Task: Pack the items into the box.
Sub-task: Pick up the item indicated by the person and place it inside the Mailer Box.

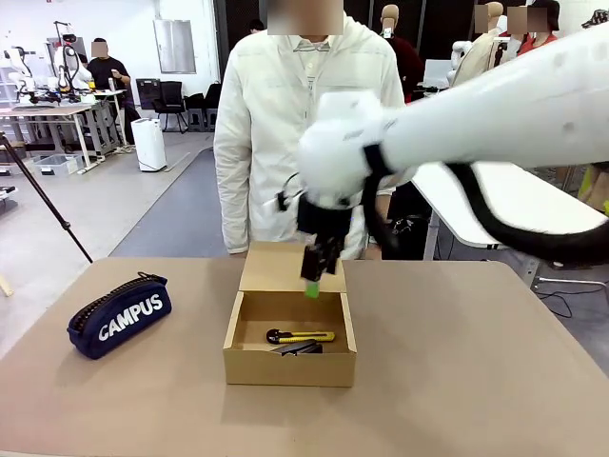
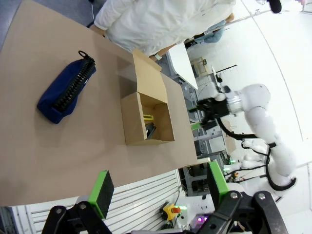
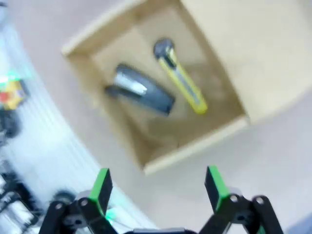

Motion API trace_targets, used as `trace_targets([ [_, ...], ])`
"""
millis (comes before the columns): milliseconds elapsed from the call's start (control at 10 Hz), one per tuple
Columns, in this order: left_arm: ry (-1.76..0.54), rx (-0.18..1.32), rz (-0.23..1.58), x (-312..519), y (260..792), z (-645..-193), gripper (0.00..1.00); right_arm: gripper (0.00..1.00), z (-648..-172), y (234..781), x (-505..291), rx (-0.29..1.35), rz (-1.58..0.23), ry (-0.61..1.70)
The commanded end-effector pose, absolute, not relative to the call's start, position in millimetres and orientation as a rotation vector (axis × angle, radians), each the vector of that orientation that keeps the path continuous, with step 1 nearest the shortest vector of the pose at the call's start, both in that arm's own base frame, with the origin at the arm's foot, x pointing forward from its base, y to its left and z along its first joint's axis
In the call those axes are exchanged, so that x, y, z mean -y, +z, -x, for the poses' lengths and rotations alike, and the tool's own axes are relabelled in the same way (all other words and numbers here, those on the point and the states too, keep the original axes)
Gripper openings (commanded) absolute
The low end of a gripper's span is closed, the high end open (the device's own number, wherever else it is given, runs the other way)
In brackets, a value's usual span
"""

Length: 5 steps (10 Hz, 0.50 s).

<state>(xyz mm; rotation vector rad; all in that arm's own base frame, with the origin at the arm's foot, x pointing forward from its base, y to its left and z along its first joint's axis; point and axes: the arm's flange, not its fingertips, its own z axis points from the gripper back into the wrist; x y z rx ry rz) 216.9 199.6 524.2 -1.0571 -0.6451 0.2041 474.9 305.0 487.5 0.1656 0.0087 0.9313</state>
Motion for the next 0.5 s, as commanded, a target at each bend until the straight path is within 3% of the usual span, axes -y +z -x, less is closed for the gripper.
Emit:
trace_targets([
  [0, 0.188, 0.666, 1.069, -199.7, 525.0, -216.9, 1.00, 1.00, -421.8, 530.6, -193.8, -0.036, -0.416, 0.579],
  [200, 0.188, 0.666, 1.069, -199.7, 525.0, -216.9, 1.00, 1.00, -372.3, 536.3, -83.1, 0.054, -0.743, 0.387],
  [400, 0.188, 0.666, 1.069, -199.7, 525.0, -216.9, 1.00, 1.00, -318.9, 508.5, 16.7, 0.302, -1.089, 0.246],
])
